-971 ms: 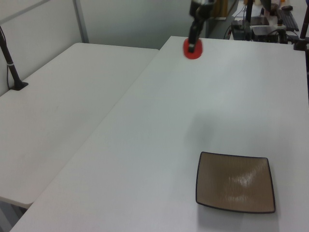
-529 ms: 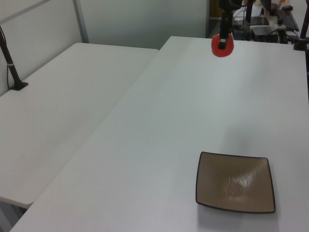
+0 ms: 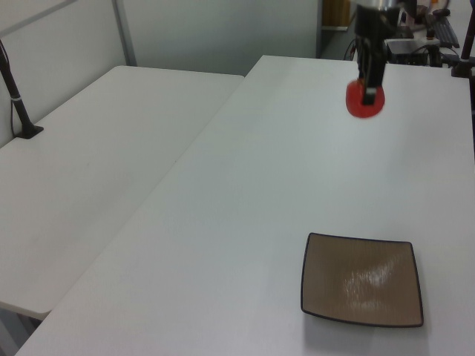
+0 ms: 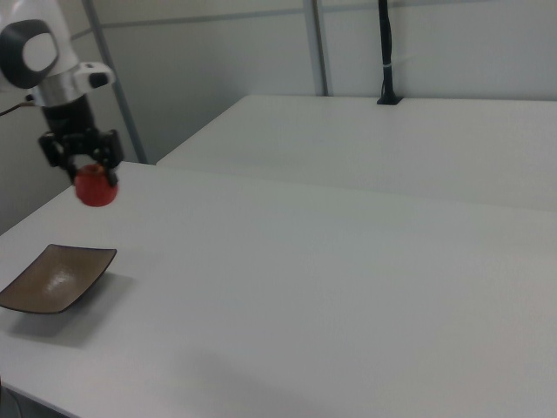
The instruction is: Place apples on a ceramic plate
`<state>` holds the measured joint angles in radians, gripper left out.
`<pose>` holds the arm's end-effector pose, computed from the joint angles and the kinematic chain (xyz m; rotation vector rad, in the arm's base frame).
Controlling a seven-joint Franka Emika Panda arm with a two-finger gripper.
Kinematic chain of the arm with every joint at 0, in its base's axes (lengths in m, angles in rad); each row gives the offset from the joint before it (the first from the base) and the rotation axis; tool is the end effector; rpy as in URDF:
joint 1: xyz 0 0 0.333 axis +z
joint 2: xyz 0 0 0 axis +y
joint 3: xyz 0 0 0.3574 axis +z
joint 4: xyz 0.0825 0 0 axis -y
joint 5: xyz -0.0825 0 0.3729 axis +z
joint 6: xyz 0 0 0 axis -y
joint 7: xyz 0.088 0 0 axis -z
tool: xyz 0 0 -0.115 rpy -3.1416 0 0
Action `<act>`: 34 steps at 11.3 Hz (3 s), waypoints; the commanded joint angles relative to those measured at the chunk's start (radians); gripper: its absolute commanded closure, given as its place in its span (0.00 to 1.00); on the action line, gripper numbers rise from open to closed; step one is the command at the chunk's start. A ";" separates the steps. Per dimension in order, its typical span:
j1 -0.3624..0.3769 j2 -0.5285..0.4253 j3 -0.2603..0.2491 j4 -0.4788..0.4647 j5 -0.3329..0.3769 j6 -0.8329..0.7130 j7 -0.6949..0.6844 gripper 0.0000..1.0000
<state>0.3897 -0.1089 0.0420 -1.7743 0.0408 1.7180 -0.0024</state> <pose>0.4666 0.2208 0.6340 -3.0236 -0.6588 -0.0676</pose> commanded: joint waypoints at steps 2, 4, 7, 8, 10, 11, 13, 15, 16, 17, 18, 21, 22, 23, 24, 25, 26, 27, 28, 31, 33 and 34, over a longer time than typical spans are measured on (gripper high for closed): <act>0.031 0.004 0.189 -0.097 0.008 0.034 0.082 1.00; 0.032 0.072 0.266 -0.114 0.008 0.148 0.169 1.00; 0.058 0.127 0.309 -0.204 -0.009 0.369 0.261 0.98; 0.066 0.135 0.314 -0.246 -0.028 0.446 0.301 0.98; 0.081 0.187 0.315 -0.275 -0.097 0.553 0.376 0.98; 0.086 0.227 0.315 -0.275 -0.143 0.593 0.416 0.98; 0.089 0.293 0.317 -0.274 -0.249 0.652 0.519 0.98; 0.095 0.336 0.318 -0.269 -0.326 0.676 0.596 0.97; 0.098 0.345 0.318 -0.270 -0.331 0.707 0.601 0.97; 0.098 0.347 0.318 -0.271 -0.331 0.709 0.601 0.92; 0.097 0.345 0.318 -0.271 -0.331 0.706 0.602 0.70; 0.098 0.344 0.320 -0.267 -0.331 0.690 0.614 0.00; 0.097 0.336 0.320 -0.264 -0.329 0.680 0.616 0.00; 0.097 0.324 0.320 -0.258 -0.328 0.657 0.616 0.00; 0.094 0.310 0.320 -0.240 -0.323 0.616 0.618 0.00; 0.086 0.284 0.322 -0.216 -0.314 0.573 0.618 0.00; 0.071 0.252 0.322 -0.199 -0.312 0.531 0.618 0.00; 0.057 0.205 0.322 -0.183 -0.308 0.487 0.618 0.00; 0.035 0.168 0.322 -0.150 -0.264 0.441 0.616 0.00; -0.063 0.085 0.309 0.008 -0.116 0.231 0.611 0.00; -0.104 0.057 0.268 0.091 -0.105 0.084 0.608 0.00; -0.115 0.034 0.221 0.111 -0.092 0.045 0.607 0.00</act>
<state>0.2971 -0.0484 0.3340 -1.7276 -0.0870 1.8718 0.6039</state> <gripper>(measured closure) 0.000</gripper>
